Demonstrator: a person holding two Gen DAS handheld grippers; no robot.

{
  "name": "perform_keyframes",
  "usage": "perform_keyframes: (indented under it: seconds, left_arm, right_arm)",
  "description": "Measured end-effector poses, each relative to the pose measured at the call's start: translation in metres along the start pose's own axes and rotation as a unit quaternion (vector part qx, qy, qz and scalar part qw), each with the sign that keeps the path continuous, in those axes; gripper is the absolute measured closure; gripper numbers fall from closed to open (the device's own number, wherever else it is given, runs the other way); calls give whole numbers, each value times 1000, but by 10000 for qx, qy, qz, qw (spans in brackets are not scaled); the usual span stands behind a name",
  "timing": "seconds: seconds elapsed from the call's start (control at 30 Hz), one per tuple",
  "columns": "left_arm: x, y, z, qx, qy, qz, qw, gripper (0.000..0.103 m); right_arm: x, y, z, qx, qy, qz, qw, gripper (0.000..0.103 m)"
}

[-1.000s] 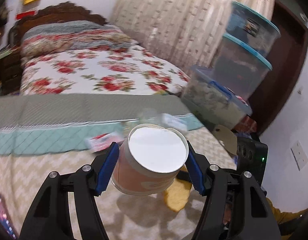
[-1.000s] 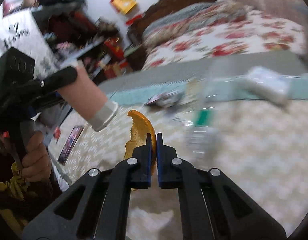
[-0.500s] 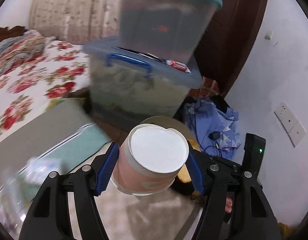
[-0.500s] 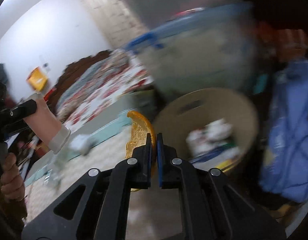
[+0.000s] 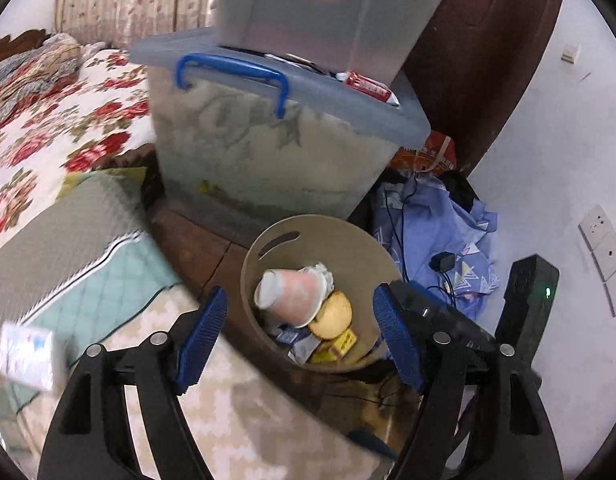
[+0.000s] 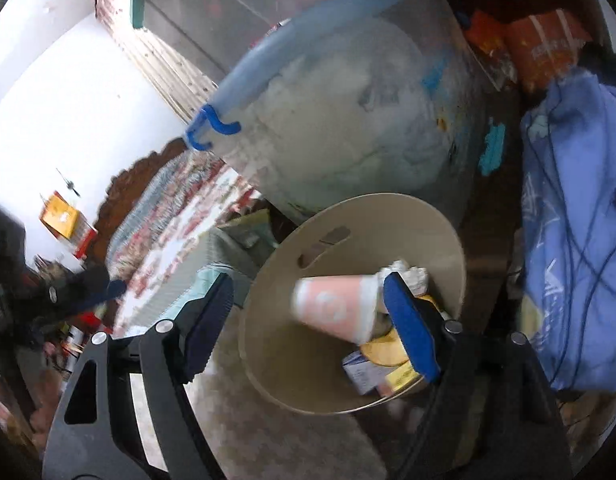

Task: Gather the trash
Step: 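Swing both grippers back over the bed toward the wrappers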

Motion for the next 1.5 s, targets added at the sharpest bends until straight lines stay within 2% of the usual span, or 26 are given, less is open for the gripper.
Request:
perform_keyframes:
  seconds: [0.17,0.33,0.43,0.5,0.67,0.8,0.93,1.03,1.2,1.3,1.37,1.47,1.5]
  left_arm:
    - [29,28,64,-210,-239,-47,9995,31]
    - [79,61,126,-393,-774,-58,9962,30]
    - [115,74,163,-531,-1089,133,9925,30]
    - [143,86,193,-643,-1293,350,9889,30]
    - [217,126,267,-878,-1967,799,9732,27]
    - [272,167,304,-798,-2312,1249,9616,27]
    - [309,195,326,-836,-2384,1673,9530,27]
    - [335,209,341,-920,-2411,1940,9465,27]
    - [351,218,349,-1030,-2277,2222,9424,27]
    - [354,221,351,-1081,-2133,2373,9415,27]
    - [359,222,351,-1120,-2008,2512,9402,28]
    - [367,220,355,-1237,-1770,2806,9352,30]
    - [368,218,354,-1256,-1706,2881,9339,34]
  right_arm:
    - [34,10,3,58,-346,11,9994,25]
    - [94,42,-8,403,-766,150,9961,25]
    - [134,69,-17,668,-997,319,9923,25]
    - [158,89,-21,828,-1130,379,9894,25]
    - [215,142,-30,1134,-1312,660,9826,27]
    - [264,174,-31,1238,-1467,1094,9753,36]
    - [328,196,-25,1195,-1737,1933,9582,40]
    - [359,212,-21,1181,-1859,2356,9466,41]
    - [404,244,-22,1406,-2035,2970,9223,43]
    - [423,264,-26,1608,-2136,3359,9032,43]
    - [436,280,-32,1746,-2185,3776,8827,43]
    - [452,309,-48,2032,-2184,4533,8399,43]
    - [454,314,-50,2093,-2178,4642,8326,43]
Point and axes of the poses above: each gripper's, at about its wrist camera, not at the fingertips, and z roughly against the way its jaws point, x to its left, y to its underside, the point moved 10 cm from there along -z, roughly the way its jaws point, and after that the axes turned 10 degrees about -x, right-handed, at the moved point
